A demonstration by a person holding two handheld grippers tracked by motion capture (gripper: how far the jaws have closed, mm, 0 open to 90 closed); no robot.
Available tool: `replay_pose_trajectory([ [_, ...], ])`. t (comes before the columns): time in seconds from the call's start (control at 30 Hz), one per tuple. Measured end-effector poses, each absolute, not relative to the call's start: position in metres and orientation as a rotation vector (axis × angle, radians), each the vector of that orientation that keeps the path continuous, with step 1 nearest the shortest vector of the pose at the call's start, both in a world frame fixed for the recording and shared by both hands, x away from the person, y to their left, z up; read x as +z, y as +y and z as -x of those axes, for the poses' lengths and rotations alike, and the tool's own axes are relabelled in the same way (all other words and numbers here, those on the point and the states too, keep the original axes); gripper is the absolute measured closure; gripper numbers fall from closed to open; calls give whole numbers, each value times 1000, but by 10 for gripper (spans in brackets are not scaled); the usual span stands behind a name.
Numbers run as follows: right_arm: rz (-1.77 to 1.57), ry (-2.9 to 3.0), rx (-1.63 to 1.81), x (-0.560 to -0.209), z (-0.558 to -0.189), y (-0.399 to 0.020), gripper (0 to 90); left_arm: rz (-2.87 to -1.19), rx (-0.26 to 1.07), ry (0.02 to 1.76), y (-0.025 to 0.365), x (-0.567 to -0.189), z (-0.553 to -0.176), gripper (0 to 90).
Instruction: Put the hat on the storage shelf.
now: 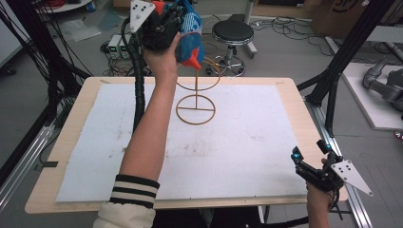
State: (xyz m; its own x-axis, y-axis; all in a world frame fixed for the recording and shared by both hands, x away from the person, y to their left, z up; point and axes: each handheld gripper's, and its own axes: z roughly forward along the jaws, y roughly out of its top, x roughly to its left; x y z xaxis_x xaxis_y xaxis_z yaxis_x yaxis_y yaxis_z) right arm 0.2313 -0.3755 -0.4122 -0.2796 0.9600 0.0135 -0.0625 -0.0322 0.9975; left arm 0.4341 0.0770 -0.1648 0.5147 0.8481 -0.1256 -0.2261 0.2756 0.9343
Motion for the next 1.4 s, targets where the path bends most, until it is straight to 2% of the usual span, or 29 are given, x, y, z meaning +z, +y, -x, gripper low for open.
replay_pose_trajectory([
  [0.3, -1052, 1350, 1447, -414, -226, -383, 122, -1099, 796, 754, 65, -181, -452, 885],
  [1.17, -1056, 1368, 1424, -419, -227, -384, 122, -1212, 802, 853, 73, -232, -482, 877],
  [1.4, -1061, 1370, 1420, -419, -227, -383, 122, -1218, 794, 882, 77, -240, -484, 787],
])
